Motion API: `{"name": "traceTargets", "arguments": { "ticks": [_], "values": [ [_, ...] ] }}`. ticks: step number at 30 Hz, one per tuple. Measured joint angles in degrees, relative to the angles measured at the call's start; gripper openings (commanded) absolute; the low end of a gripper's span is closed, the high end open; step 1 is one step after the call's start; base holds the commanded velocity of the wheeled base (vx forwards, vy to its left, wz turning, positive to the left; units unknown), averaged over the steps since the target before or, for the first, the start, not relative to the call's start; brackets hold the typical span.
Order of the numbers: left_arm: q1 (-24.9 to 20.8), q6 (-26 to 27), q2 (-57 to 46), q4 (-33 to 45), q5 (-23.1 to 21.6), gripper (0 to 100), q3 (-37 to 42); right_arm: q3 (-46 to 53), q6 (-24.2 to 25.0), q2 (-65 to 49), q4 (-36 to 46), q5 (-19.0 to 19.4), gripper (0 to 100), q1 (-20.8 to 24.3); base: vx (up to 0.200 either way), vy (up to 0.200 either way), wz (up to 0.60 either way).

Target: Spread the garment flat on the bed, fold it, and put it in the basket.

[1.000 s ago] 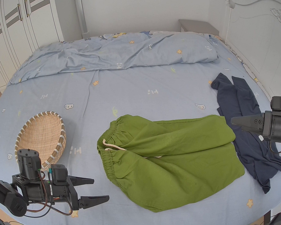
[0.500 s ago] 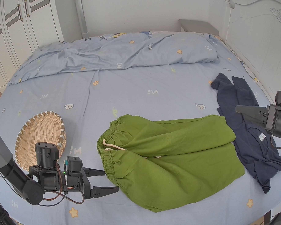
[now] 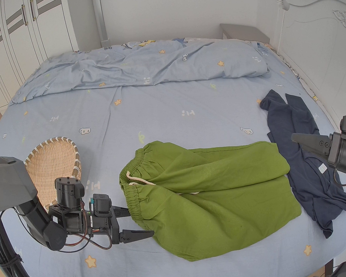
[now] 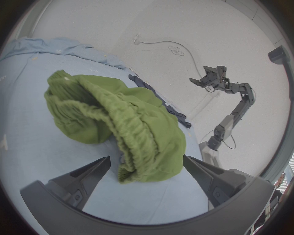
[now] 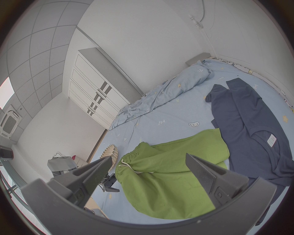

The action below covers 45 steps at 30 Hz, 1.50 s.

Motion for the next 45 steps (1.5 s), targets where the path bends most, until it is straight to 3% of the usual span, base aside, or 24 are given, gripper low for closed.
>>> {"name": "traceTargets", "arguments": {
  "ticks": [18,19,38,41,45],
  "values": [
    [-0.22,-0.02,5.55,-5.55,-2.11,100,0.00,0.09,0.05,0.33,0.00,-0.01,100,-0.09,0.000,0.000,0.00],
    [-0.23,-0.05,5.88,-5.88,-2.11,0,0.00,0.09,0.02,0.34,0.00,-0.01,100,-0.09,0.000,0.000,0.00],
    [0.74,-0.74,5.99,-7.96,-2.17,0,3.30,0.09,0.09,0.55,0.00,-0.06,100,-0.22,0.000,0.000,0.00],
    [1.37,-3.47,4.08,-7.36,-2.24,0,4.80,0.02,0.09,0.56,0.00,0.07,100,-0.50,0.000,0.000,0.00],
    [2.41,-11.68,-0.06,-5.22,-2.88,0,6.67,-0.02,0.06,0.59,0.26,0.27,100,-0.76,0.000,0.000,0.00]
  ]
}}
